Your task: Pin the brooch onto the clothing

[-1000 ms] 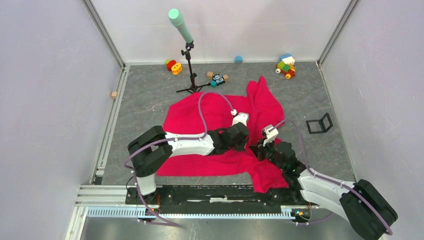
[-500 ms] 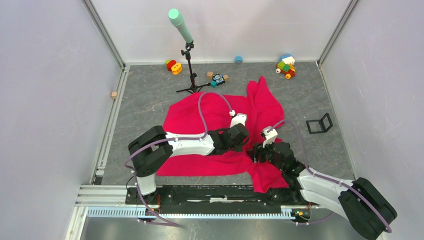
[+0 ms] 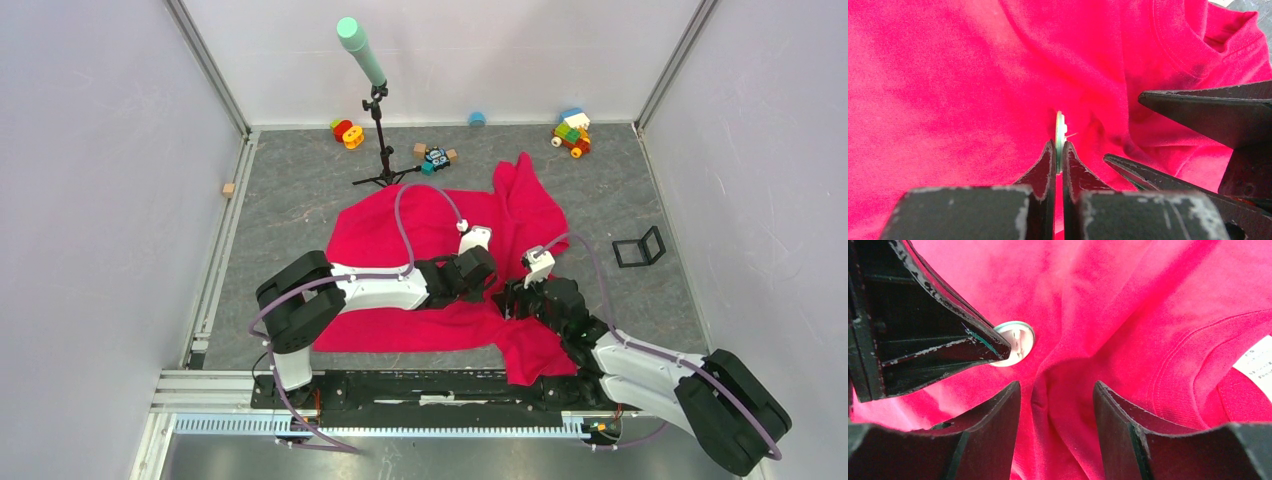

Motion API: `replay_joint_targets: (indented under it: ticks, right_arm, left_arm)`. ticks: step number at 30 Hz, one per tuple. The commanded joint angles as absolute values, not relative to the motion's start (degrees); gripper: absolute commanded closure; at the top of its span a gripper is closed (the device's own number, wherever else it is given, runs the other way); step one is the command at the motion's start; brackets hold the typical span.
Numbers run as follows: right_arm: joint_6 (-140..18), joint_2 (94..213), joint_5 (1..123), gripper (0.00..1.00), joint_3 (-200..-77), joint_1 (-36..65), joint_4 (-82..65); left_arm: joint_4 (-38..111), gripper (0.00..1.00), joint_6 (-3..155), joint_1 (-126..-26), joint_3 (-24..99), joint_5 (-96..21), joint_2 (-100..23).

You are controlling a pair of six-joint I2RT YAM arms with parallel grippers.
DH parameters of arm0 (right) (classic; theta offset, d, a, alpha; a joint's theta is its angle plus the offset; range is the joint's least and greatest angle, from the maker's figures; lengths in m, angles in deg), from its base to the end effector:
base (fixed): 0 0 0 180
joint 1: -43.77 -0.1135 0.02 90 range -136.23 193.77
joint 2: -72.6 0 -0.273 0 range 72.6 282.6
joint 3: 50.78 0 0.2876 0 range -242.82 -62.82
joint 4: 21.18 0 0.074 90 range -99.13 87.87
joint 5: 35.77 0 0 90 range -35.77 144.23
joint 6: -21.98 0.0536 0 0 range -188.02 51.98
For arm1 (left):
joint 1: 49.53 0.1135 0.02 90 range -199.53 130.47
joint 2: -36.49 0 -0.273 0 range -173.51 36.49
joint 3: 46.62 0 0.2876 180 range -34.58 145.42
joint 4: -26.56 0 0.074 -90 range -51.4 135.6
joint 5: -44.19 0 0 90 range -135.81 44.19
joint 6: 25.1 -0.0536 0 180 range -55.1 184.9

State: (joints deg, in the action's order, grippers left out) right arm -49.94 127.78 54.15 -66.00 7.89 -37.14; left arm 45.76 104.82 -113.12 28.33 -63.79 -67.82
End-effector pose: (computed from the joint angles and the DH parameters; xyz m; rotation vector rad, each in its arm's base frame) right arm 0.1630 0.1178 0.1010 -0.3149 2.0166 0.6001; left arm 0.2020 -0.3696 0.1433 0.3538 2.3933 -0.4809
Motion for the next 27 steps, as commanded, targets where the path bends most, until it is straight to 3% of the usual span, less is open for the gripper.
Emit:
replay_joint_targets:
  ticks: [1, 10, 17, 27]
  right_arm:
    - [-48.0, 128.7, 52.2, 0.41, -69.0, 7.8, -38.0]
    - [-47.1, 131.1, 50.6, 0.61, -70.2, 7.8, -36.9]
    - [-48.8, 131.5, 53.0, 0.99, -69.6, 7.9, -40.6]
    - [-53.1, 131.1, 58.7, 1.00, -68.6, 7.6, -42.4]
  left_arm:
    - [44.5, 0.98, 106.7, -112.7, 28.6, -65.6, -66.2]
    - [43.6, 0.98, 106.6, -112.4, 28.8, -64.6, -66.5]
    - [45.0, 0.98, 105.8, -112.3, 31.2, -63.3, -68.6]
    - [47.0, 0.98, 104.9, -112.4, 34.8, -61.0, -71.3]
